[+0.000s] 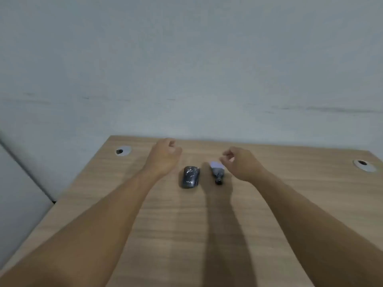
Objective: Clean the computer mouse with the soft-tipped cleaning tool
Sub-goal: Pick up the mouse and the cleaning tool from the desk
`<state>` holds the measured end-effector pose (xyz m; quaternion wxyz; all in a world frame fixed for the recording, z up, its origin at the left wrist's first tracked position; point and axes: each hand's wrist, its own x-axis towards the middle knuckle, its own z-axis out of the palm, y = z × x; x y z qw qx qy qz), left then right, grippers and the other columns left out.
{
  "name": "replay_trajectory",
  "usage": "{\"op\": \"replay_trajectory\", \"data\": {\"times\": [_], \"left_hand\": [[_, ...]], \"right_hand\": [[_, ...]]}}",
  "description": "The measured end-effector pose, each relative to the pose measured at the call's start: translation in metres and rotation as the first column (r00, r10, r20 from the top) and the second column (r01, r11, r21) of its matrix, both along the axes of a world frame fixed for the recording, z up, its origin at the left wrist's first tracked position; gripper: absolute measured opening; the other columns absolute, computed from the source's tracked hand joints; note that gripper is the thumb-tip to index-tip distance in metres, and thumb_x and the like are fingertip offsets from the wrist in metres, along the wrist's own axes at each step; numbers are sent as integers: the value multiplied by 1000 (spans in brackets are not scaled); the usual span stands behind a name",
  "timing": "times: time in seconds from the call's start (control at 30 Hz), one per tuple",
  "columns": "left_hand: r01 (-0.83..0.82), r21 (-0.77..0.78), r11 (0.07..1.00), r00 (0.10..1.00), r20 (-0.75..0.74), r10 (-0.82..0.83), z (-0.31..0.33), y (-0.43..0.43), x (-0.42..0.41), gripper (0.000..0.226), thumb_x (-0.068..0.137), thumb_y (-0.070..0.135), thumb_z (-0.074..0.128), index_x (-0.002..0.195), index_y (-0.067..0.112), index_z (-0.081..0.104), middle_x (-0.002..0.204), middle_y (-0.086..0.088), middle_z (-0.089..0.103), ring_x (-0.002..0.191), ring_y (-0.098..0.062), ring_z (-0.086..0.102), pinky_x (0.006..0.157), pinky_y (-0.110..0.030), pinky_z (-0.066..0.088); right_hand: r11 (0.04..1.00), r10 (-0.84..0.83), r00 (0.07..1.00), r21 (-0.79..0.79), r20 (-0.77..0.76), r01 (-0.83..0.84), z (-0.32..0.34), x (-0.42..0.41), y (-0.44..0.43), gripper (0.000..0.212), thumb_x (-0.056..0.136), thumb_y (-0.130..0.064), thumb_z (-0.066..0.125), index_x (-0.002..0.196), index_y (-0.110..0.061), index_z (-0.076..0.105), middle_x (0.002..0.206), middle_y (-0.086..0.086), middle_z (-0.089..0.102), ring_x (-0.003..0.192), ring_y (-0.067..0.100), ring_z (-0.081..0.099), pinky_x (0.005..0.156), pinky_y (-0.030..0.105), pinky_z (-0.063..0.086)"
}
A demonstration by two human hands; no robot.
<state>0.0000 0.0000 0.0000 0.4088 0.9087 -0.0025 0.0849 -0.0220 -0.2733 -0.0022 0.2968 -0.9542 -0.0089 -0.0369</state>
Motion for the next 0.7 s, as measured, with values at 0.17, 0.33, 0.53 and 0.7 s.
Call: {"op": "replay_trajectory", "data": {"times": [0.17,0.33,0.53,0.7], "left_hand": [[-40,15,999,990,-135,41,-29,-17,-53,96,69,85,63,136,17,64,138,0,64,133,-22,59,116,-47,50],[-68,130,989,992,-100,82,-63,-31,-81,101,63,98,68,135,27,56,132,10,54,131,-16,47,120,-35,33],[-178,267,947,984,25,177,-79,-43,-76,100,57,107,52,129,37,58,128,12,53,131,-20,50,126,-49,30],[-223,333,916,975,51,218,-83,-43,-69,87,63,100,50,119,34,62,121,9,58,122,-23,56,119,-48,36]], "right_hand": [[995,-78,995,51,-62,82,-34,-30,18,58,99,-40,76,143,-8,55,132,11,64,127,30,62,90,29,41],[988,-126,991,90,-36,128,-60,-43,32,70,94,-46,81,143,-9,49,142,12,53,124,33,63,94,35,47],[974,-203,974,121,104,190,-76,-43,40,47,97,-34,76,130,-7,57,134,11,58,117,34,65,95,41,51],[957,-260,953,174,154,232,-83,-44,40,25,100,-15,70,122,-5,62,125,14,63,106,36,67,84,38,46]]}}
